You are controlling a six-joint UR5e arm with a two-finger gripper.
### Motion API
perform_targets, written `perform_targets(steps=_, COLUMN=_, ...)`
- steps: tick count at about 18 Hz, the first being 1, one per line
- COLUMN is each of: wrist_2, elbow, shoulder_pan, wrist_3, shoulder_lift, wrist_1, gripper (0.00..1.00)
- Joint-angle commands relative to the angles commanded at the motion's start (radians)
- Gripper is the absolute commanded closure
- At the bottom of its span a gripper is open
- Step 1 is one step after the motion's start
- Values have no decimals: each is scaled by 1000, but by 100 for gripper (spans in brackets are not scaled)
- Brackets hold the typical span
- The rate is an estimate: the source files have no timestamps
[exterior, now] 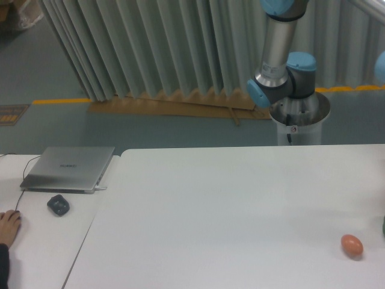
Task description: Place the bread in the basket
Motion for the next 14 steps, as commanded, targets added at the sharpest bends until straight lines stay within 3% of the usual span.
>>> perform_targets(steps=1, wrist_2=-54, elbow=-6, shoulder_pan=0, wrist_3=0, shoulder_lift=6, wrist_1=-48, gripper=0)
perform_targets(steps=4, wrist_2=-105, elbow=-14, shoulder_pan=-8, wrist_3=-2, shoulder_lift=40, wrist_1=-80, gripper=0)
perform_targets(steps=14, wrist_2=-102, elbow=-19, shoulder_pan=-26, wrist_3=-2, shoulder_lift=49, wrist_1=-74, gripper=0)
